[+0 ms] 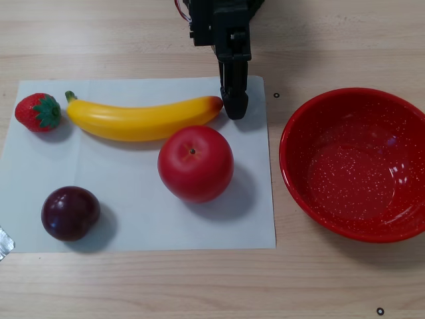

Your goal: Grasp the banana and put it in the red bowl.

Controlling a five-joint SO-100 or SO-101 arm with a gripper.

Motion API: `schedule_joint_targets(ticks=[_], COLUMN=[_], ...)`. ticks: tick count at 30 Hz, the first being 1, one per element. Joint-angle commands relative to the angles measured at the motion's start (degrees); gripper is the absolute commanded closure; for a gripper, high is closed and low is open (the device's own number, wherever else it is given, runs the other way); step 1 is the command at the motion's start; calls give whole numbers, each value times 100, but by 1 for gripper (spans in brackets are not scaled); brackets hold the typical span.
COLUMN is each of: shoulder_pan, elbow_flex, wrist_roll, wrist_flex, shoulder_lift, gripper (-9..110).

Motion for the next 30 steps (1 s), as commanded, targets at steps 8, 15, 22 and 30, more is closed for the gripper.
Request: schedule_joint_targets(ticks=[8,15,22,30], shoulder_pan=[70,70,-62,-18], elbow_flex=[26,26,-105,-1178], wrist_roll=[35,44,62,-18], wrist_flex=[44,44,18,817], shoulder_lift=[-62,-62,-105,-492], gripper=[101,101,101,101])
